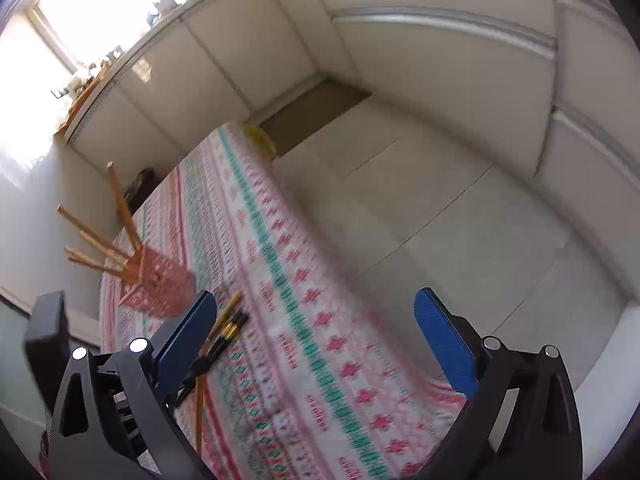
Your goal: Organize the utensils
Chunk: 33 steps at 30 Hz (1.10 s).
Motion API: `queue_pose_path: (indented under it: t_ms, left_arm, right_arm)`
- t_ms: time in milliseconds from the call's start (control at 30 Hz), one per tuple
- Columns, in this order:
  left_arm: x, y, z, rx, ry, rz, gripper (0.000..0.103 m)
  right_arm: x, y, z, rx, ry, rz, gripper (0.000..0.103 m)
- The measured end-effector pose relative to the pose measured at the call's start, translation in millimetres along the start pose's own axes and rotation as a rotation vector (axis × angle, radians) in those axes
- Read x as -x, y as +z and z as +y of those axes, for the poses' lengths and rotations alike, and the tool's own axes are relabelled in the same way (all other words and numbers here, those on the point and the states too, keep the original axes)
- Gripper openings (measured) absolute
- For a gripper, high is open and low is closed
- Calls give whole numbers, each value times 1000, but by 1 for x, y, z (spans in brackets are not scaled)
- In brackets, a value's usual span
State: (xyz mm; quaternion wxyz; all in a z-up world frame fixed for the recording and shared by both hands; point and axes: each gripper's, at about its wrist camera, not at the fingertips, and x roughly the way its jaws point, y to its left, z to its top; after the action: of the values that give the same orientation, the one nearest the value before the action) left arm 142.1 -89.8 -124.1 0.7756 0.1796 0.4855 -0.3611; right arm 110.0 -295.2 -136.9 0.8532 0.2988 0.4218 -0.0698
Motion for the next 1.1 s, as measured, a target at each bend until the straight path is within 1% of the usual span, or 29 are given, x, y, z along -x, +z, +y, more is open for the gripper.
queue_pose_path:
  t_ms: [67,100,133,167,200,233,267,300,333,400,500,567,633,700,800,867,900,1000,1100]
  left_arm:
    - [42,-23,12,78,-3,-93,6]
    - [62,-34,21,117,1,-142,6]
    - [77,-44,28,146,8,-182,6]
    - [89,-51,36,173,14,-218,6]
    - [101,-59,41,196,22,-250,6]
    - [110,-64,46,214,30,-279,6]
    - [119,-69,52,233,33,-307,6]
    - [123,-70,56,246,28,-330,6]
    - [127,-72,61,257,25,-355,6]
    - [133,-75,70,281,17,-377,6]
    - [138,-78,77,313,7,-391,7]
    - [146,-80,75,316,4,-404,7]
    - [152,-82,76,314,-4,-420,7]
    - [150,-82,81,316,-8,-432,7]
    - [148,-83,87,328,-11,-440,7]
    - [145,-84,91,341,-11,-441,7]
    - [145,-84,92,345,-16,-443,7]
    - [145,-86,92,353,-21,-449,7]
    - [144,-90,94,367,-5,-433,7]
  right_arm:
    - [-26,-4,16,-39,93,109,95]
    - [-39,-5,24,-71,128,147,88]
    - [-51,-6,31,-98,163,172,78]
    - [-64,-7,38,-133,205,199,71]
    - [-77,-7,43,-160,225,218,54]
    - [-90,-7,49,-181,232,235,47]
    - [-103,-8,54,-201,230,250,45]
    - [-115,-8,57,-221,220,263,39]
    - [-124,-8,62,-219,200,266,29]
    - [-139,-6,72,-188,159,268,19]
    - [-156,-3,77,-184,70,309,18]
    - [-162,-2,76,-172,0,336,18]
    - [-167,-1,79,-159,-43,345,18]
    - [-174,3,84,-157,-76,361,18]
    - [-182,6,97,-120,-145,380,18]
    - [-185,3,105,-81,-188,367,18]
    - [-185,1,106,-69,-199,356,16]
    - [-178,-5,99,-60,-158,339,13]
    - [-165,-19,95,-3,-144,380,13]
